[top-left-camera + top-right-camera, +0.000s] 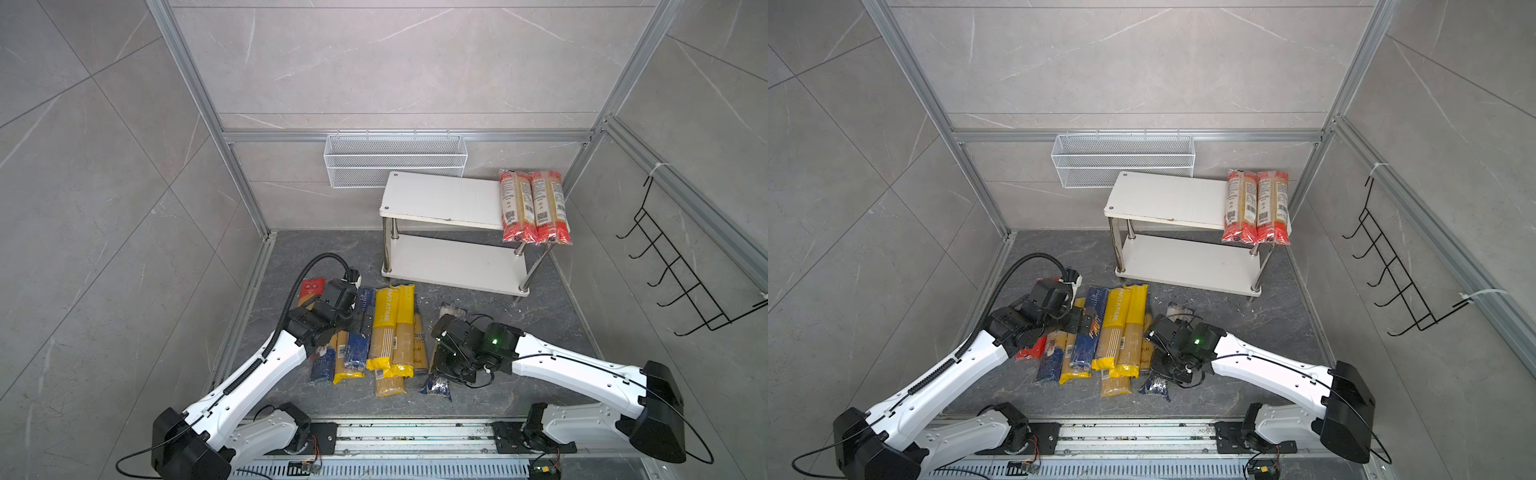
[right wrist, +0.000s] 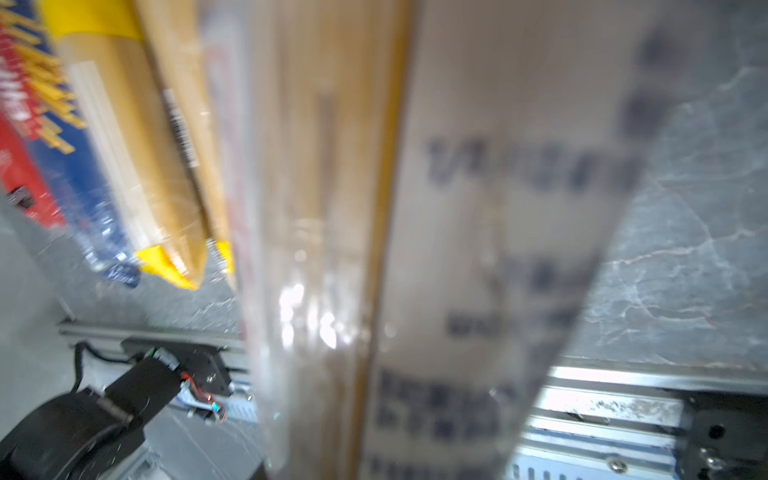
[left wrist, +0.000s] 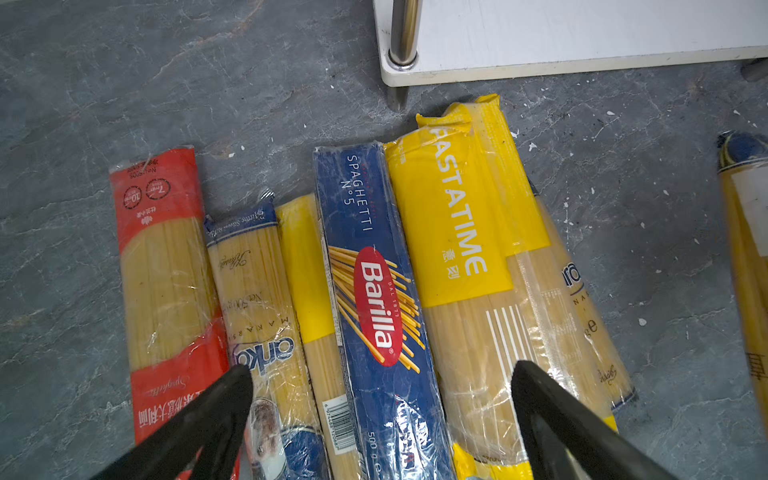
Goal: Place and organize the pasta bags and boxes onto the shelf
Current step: 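Grasp the clear blue-ended spaghetti bag with the right gripper and lift, then carry the clear bag to the top shelf beside the red-and-white bags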
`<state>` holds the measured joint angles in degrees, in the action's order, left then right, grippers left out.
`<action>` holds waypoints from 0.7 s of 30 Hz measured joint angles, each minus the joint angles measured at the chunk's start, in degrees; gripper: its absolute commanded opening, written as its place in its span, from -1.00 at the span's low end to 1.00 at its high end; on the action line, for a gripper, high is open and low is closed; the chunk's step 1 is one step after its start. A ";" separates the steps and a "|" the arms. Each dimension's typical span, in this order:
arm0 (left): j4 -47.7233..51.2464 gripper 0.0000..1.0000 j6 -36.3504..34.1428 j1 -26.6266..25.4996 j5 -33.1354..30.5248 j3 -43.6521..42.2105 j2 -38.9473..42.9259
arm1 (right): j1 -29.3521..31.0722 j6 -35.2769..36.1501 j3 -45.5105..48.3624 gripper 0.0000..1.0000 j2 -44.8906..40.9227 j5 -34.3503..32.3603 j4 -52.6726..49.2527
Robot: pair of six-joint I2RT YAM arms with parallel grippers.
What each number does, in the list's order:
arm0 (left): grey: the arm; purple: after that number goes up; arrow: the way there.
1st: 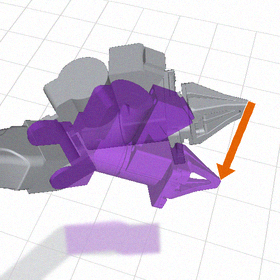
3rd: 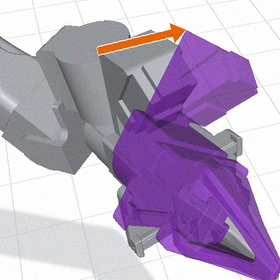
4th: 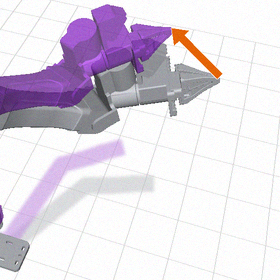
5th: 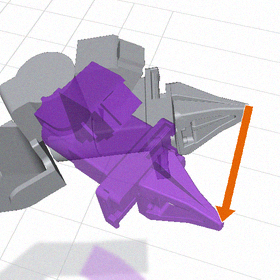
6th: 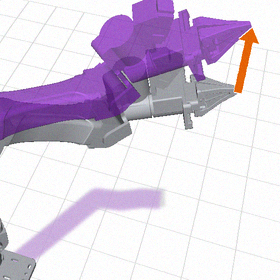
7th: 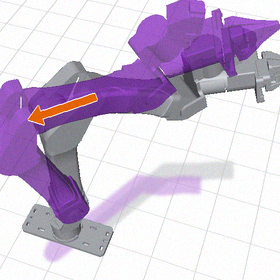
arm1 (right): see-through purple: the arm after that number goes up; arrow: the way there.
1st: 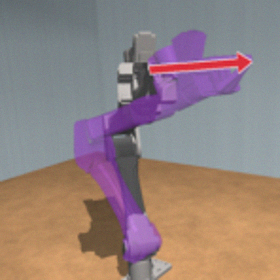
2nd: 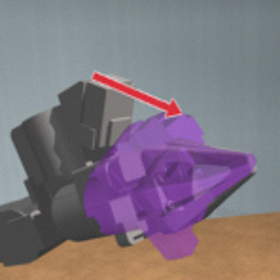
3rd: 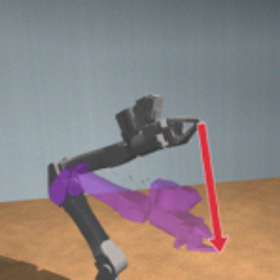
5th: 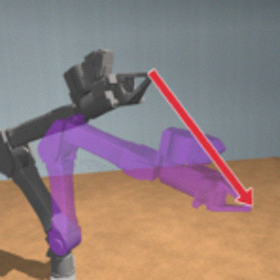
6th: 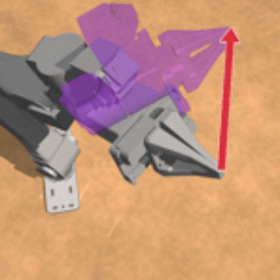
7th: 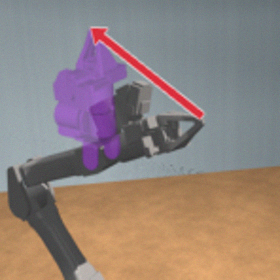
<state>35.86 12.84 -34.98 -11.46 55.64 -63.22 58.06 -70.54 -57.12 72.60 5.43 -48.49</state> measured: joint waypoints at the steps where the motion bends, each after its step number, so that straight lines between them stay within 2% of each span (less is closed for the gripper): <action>1: -0.04 1.00 -0.11 0.28 0.02 0.20 -0.20 | 0.00 1.03 -0.76 -1.00 -0.07 0.22 -0.26; 7: -0.04 1.00 -1.42 3.80 0.42 0.98 -0.35 | 0.07 9.16 -9.14 -1.00 -0.20 1.97 -4.92; 11: 0.07 1.00 -1.95 6.73 1.18 1.77 -0.63 | 0.07 15.28 -18.34 -1.00 -0.52 1.86 -10.36; 14: -0.11 1.00 -1.99 7.50 1.49 3.74 -1.86 | 0.07 19.58 -26.86 -1.00 -0.35 0.50 -14.71; 18: -0.70 1.00 -1.99 7.58 1.60 5.97 -3.87 | -0.24 24.87 -42.99 -1.00 3.30 -4.48 -21.97; 21: -1.60 1.00 -1.99 7.63 1.60 6.99 -5.14 | -2.99 28.85 -54.01 -1.00 7.48 -7.67 -25.11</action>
<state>34.26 10.85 -27.35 -9.87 62.63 -68.36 55.07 -41.69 -111.13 80.07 -2.24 -73.60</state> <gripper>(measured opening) 0.998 0.342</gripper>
